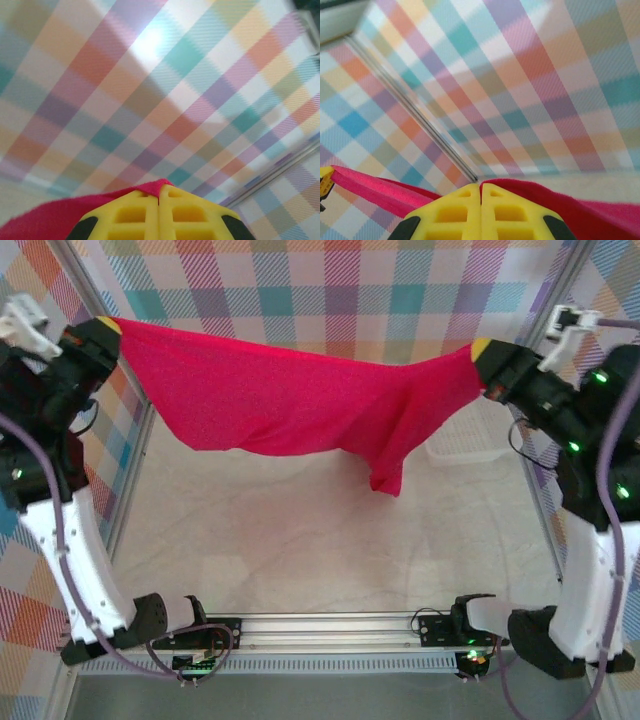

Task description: Fold the inside-out t-shirt

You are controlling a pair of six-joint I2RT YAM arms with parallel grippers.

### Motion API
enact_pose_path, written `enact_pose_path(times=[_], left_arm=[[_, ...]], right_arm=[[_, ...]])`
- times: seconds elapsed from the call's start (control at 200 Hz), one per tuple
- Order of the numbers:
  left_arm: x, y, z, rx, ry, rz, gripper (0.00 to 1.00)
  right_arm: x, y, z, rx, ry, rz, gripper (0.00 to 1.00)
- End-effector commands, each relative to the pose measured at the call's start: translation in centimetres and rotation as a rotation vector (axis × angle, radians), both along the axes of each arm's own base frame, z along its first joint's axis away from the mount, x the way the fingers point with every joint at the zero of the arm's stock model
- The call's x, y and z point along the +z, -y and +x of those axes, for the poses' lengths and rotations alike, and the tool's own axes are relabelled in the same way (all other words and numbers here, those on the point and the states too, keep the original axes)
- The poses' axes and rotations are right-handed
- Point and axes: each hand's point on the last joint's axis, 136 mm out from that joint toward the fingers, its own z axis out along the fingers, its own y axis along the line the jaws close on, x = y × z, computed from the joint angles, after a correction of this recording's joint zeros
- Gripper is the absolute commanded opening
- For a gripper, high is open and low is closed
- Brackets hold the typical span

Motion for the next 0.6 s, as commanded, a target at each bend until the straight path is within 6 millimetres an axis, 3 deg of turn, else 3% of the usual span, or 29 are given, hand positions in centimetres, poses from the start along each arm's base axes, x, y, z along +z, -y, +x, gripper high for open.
enact_pose_path(times=[0.0,0.07,0.155,0.41,0.595], left_arm=[[3.1,-0.8,-3.8,0.125,0.105,0.075,0.05],[4.1,-0.5,-4.7,0.126,0.145,0.090,0.05],[3.7,-0.4,-4.0,0.103,0.128,0.090,0.05],[-1.3,-1.0,1.8,0.018,-0.027,0.033,0.05],[-3.8,-2.1,5.9,-0.005,-0.099,-0.015,0.06]], right_arm=[[3.4,0.5,-4.2,-0.008,0.146,-0.026,0.00],[4.0,0.7,-4.7,-0.017,0.169,-0.031,0.00],[3.7,0.7,-3.7,-0.024,0.151,-0.036,0.00],[0.4,-0.2,1.7,-0.002,0.032,-0.037,0.00],[-1.3,-0.5,6.2,-0.012,-0.032,-0.062,0.00]])
